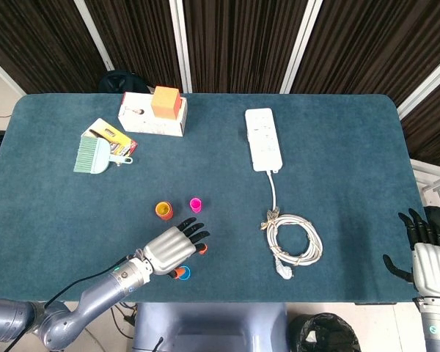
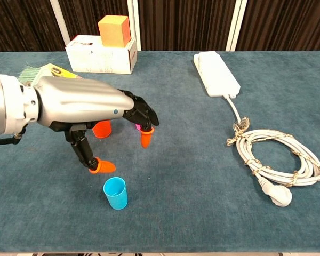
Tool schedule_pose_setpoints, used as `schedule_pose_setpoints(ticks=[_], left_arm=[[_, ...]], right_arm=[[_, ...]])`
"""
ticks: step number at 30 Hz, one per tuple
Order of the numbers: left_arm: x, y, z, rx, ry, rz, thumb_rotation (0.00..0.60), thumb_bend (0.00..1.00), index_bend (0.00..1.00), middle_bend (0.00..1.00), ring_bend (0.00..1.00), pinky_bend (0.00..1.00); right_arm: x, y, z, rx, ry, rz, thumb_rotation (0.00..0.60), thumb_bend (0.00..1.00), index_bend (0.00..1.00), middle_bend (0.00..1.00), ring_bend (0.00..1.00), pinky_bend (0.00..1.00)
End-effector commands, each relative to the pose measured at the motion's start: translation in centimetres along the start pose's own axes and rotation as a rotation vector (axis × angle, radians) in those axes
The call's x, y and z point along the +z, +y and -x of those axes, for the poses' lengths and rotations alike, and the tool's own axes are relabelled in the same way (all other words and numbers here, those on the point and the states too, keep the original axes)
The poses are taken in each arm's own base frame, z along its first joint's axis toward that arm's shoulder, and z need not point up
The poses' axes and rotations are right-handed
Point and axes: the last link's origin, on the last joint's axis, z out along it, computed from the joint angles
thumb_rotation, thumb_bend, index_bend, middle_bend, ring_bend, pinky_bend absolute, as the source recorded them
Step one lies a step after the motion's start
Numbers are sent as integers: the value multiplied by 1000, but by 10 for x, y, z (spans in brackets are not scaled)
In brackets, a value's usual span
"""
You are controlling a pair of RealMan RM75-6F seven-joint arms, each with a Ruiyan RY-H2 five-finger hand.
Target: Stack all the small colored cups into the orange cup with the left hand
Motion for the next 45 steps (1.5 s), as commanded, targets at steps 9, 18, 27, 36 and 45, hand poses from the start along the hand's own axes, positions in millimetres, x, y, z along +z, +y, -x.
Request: schedule_pose_setpoints(ticks=[9, 18, 27, 36, 45], left_arm=[[-13, -4, 18, 21, -39, -27, 600, 248, 361, 99, 0, 0], [-19, -9, 33, 34, -44, -31, 600, 248, 360, 99, 0, 0], [-11, -8, 40, 60, -28, -34, 600, 248, 354, 100, 0, 0], [-4, -2, 43, 60, -29, -19, 600, 248, 354, 101, 0, 0], [1, 3, 48, 65, -49, -6, 600, 250, 369, 103, 0, 0]], right_arm=[[0, 0, 2, 0, -7, -3, 600, 336, 118, 45, 124, 61], [0, 0, 2, -3, -6, -2, 600, 337, 119, 45, 124, 61], [1, 0, 1, 1, -3, 2, 600, 337, 118, 45, 124, 61], [1, 1, 1, 3, -3, 2, 600, 337, 118, 45, 124, 61], [1, 1, 0, 9, -2, 4, 600, 337, 118, 45, 124, 61]])
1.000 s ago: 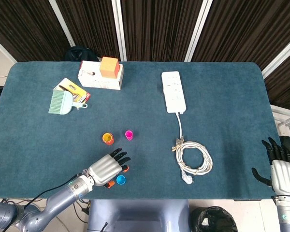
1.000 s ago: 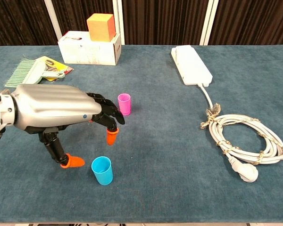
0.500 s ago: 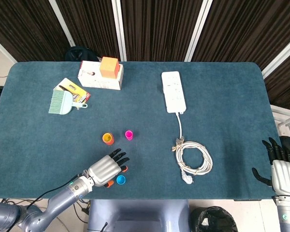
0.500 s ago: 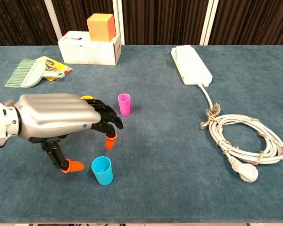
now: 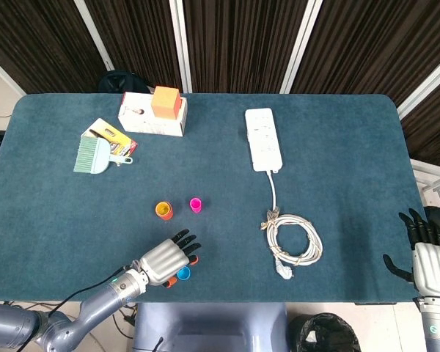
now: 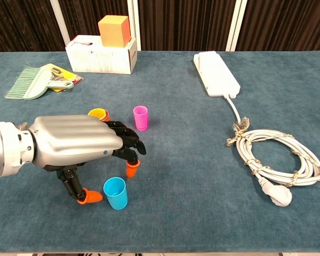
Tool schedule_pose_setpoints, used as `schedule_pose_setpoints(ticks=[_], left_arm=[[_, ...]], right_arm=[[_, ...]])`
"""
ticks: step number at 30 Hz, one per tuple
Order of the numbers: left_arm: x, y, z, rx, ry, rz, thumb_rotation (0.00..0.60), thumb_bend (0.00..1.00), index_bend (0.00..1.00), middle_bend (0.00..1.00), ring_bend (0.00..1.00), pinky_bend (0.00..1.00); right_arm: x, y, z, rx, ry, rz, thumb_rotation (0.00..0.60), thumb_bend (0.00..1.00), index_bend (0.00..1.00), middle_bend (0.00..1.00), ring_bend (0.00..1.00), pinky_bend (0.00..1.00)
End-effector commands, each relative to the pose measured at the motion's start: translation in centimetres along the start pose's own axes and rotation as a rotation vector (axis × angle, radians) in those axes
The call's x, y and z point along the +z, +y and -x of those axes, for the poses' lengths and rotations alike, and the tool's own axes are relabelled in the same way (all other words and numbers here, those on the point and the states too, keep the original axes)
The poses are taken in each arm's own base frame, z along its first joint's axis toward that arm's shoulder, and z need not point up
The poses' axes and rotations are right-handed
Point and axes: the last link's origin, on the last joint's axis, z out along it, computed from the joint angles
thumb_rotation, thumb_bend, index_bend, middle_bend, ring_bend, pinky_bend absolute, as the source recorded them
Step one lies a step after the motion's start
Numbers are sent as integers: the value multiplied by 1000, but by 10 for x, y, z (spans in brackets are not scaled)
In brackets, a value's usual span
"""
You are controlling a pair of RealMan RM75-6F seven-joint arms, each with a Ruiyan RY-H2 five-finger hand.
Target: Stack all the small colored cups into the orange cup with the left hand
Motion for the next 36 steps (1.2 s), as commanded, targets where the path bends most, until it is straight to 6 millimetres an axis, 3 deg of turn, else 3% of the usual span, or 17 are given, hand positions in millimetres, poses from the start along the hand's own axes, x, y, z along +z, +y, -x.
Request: schedule_pose_setpoints(ticks=[1, 18, 24, 29, 36], left_arm=[[2, 1, 0, 0, -1, 2, 600, 253, 377, 103, 0, 0], [3, 4, -1, 3, 7, -7, 600, 350, 485, 132, 0, 0], [-2, -1, -22, -10, 92, -35, 600, 351, 484, 132, 0, 0], [-9, -20, -50, 16, 240, -107, 600, 350, 484, 132, 0, 0], [-11, -60, -67, -57, 297, -223, 600, 349, 472, 132, 0, 0]], right_arm=[[0, 0, 0, 1, 1, 1, 600, 337, 118, 45, 124, 61], [0, 2, -2, 7, 3, 3, 600, 336, 118, 45, 124, 61], [0, 2, -2, 5, 4, 3, 600, 337, 118, 45, 124, 61], [1, 3, -2, 5, 3, 9, 600, 336, 118, 45, 124, 61], [2, 5, -1, -4, 0, 19, 600, 337, 118, 45, 124, 61]])
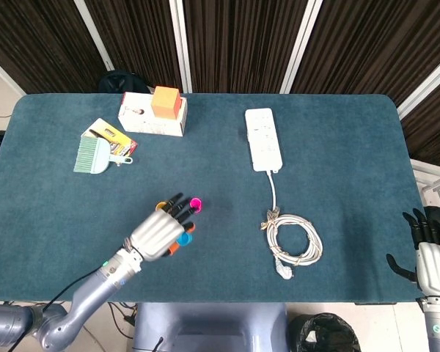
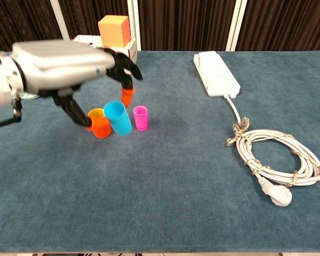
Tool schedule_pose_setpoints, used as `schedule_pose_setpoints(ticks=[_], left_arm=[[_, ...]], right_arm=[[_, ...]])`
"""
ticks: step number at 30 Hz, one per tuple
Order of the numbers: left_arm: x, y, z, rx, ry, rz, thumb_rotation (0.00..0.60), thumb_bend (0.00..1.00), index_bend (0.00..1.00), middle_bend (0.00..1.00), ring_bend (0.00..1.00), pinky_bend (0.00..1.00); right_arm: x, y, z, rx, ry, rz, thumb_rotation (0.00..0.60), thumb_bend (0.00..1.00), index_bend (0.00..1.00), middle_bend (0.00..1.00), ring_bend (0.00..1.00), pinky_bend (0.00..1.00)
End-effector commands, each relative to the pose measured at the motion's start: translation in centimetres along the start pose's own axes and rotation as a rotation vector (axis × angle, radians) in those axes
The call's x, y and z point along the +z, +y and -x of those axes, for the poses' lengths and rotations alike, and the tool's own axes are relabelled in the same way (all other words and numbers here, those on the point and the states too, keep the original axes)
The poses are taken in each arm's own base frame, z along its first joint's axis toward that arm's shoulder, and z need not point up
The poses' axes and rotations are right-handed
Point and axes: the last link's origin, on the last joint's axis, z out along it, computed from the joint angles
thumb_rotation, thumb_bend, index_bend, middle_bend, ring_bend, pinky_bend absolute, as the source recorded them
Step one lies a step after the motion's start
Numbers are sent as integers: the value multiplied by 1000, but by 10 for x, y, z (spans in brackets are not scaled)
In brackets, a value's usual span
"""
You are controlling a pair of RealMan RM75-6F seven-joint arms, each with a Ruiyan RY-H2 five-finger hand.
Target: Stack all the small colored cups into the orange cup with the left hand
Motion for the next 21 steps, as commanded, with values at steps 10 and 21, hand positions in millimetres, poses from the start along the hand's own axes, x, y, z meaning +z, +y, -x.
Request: schedule_pose_setpoints(ticks=[10, 21], left_arm=[[12, -58, 3, -104, -22, -157, 600, 349, 472, 137, 0, 0], [25, -73, 17, -118, -30, -185, 600, 349, 475, 137, 0, 0]], right_arm=[[0, 0, -1, -7, 9, 1, 600, 336, 118, 45, 124, 61], [0, 0, -1, -9, 11, 1, 600, 336, 118, 45, 124, 61]])
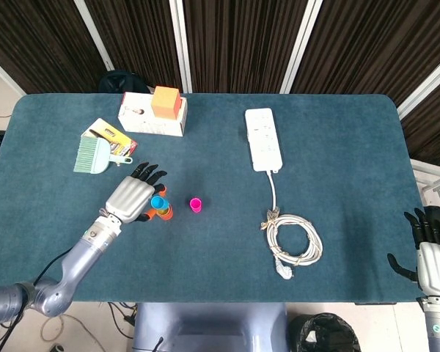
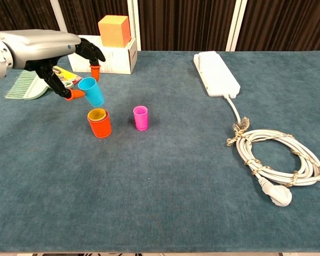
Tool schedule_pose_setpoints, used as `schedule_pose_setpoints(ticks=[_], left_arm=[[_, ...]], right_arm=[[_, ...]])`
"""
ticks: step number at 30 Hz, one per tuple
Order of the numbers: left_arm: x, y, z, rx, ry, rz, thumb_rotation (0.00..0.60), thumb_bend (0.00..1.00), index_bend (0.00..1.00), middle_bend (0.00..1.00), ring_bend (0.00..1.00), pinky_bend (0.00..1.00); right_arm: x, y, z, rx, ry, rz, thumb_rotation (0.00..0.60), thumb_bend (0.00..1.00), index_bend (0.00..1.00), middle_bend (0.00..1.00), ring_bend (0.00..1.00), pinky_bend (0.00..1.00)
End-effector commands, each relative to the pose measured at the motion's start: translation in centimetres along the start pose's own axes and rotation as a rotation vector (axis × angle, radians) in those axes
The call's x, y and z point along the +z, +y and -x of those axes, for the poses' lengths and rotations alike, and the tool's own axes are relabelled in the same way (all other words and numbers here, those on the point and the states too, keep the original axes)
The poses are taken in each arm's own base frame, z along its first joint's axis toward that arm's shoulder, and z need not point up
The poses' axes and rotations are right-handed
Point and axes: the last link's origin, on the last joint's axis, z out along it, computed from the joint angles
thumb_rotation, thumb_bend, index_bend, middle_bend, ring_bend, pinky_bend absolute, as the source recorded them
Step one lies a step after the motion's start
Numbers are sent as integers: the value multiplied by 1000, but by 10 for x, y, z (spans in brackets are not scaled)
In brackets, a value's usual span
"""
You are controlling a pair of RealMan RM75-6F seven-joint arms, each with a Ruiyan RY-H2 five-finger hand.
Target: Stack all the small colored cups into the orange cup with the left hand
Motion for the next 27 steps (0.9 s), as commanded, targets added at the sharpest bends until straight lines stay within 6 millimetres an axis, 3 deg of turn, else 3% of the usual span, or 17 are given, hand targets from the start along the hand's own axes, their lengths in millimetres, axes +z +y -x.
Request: schedule_pose_setpoints(ticks=[1, 27], left_arm=[[3, 0, 3, 2, -4, -1, 600, 349, 475, 137, 0, 0], [8, 0, 23, 29, -60, -5, 600, 347, 462, 138, 0, 0]], right_arm=[[0, 0, 0, 0, 2, 0, 600, 336, 118, 45, 124, 61], [0, 0, 1, -5, -3, 0, 600, 337, 118, 45, 124, 61]])
